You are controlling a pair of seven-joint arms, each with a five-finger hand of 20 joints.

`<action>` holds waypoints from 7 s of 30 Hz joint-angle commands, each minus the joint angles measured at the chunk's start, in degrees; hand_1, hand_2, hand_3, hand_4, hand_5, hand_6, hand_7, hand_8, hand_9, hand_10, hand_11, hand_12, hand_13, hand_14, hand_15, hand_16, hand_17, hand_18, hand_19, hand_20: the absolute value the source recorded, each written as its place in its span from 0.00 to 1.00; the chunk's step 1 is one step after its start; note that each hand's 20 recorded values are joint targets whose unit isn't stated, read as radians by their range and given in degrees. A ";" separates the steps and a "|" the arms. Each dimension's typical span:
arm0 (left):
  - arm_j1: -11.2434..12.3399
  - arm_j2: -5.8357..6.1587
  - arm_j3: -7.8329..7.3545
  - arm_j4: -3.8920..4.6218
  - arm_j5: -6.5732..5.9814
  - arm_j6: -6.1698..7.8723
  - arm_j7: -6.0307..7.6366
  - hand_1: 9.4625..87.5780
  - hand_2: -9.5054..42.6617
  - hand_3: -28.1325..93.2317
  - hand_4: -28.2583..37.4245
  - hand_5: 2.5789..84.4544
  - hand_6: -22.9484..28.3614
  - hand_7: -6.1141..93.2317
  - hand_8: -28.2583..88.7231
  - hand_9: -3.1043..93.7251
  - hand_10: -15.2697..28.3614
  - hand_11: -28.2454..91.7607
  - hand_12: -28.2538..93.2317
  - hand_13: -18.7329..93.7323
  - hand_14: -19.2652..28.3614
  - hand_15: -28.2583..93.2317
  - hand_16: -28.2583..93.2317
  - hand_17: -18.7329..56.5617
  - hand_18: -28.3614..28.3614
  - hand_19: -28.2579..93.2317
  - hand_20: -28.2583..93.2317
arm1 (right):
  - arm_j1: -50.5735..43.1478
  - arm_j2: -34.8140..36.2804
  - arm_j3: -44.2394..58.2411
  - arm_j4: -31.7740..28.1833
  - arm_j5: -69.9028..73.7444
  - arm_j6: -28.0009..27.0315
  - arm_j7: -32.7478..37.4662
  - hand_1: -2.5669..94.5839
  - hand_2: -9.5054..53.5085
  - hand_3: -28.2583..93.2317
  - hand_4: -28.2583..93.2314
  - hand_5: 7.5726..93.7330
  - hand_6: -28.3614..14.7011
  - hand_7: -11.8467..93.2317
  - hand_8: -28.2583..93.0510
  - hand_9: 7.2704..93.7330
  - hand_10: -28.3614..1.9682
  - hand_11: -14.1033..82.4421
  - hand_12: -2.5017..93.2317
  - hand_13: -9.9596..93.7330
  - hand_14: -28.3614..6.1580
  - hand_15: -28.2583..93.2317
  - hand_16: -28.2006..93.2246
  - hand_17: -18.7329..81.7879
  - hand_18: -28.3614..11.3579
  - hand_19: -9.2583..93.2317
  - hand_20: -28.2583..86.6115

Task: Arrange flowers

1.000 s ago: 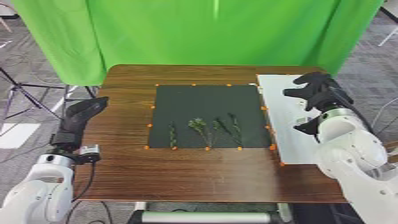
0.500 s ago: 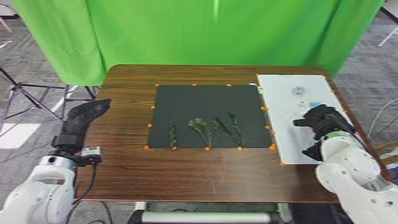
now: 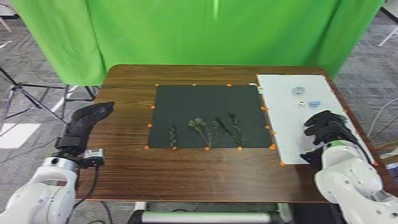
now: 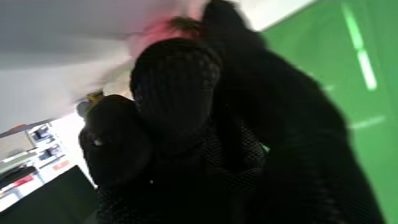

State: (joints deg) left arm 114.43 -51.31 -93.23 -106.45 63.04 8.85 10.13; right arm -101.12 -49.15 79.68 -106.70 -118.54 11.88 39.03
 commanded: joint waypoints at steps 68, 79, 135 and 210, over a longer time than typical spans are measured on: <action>-3.31 1.50 2.36 0.90 -5.84 0.35 0.45 0.16 0.22 0.77 0.02 0.51 0.56 0.19 0.18 0.45 0.66 0.39 0.32 0.44 0.73 0.30 0.23 0.29 0.67 0.26 0.33 | 43.89 -28.52 -48.34 24.20 0.60 -17.62 -24.08 0.67 0.00 0.68 0.12 0.74 0.62 0.28 0.29 0.80 0.51 0.21 0.32 0.97 0.77 0.67 0.50 0.84 0.54 1.00 0.61; -3.18 1.55 2.42 0.97 -5.48 -0.22 0.07 0.17 0.20 0.77 0.04 0.50 0.56 0.19 0.18 0.45 0.66 0.39 0.32 0.44 0.73 0.30 0.23 0.29 0.67 0.26 0.33 | 45.43 -26.63 -48.18 22.57 -3.27 -19.61 -25.59 0.58 0.00 0.76 0.10 0.66 0.68 0.29 0.24 0.67 0.47 0.26 0.22 0.94 0.77 0.69 0.49 0.82 0.52 1.00 0.62; 1.22 -1.07 -0.62 -0.31 -4.91 -1.24 -1.10 0.20 0.17 0.76 0.08 0.50 0.56 0.19 0.18 0.44 0.65 0.39 0.32 0.45 0.76 0.31 0.25 0.31 0.72 0.31 0.36 | 6.36 9.00 2.98 1.96 -4.64 -16.20 -8.43 0.30 0.00 0.71 0.10 0.43 0.57 0.17 0.21 0.42 0.30 0.20 0.25 0.82 0.57 0.76 0.46 0.70 0.31 1.00 0.64; -4.71 -0.71 4.57 1.78 -8.46 1.20 1.99 0.10 0.24 0.76 0.00 0.51 0.56 0.19 0.19 0.44 0.66 0.39 0.32 0.44 0.74 0.29 0.24 0.29 0.66 0.26 0.34 | 49.28 -27.88 -47.67 27.03 -3.94 -13.76 -29.37 0.76 0.00 0.64 0.13 0.84 0.64 0.29 0.28 0.85 0.50 0.18 0.40 0.92 0.73 0.79 0.46 0.80 0.43 1.00 0.72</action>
State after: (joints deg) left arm 109.72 -51.25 -89.21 -104.68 55.20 10.69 12.07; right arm -49.79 -76.27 33.00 -82.26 -120.25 -0.61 10.03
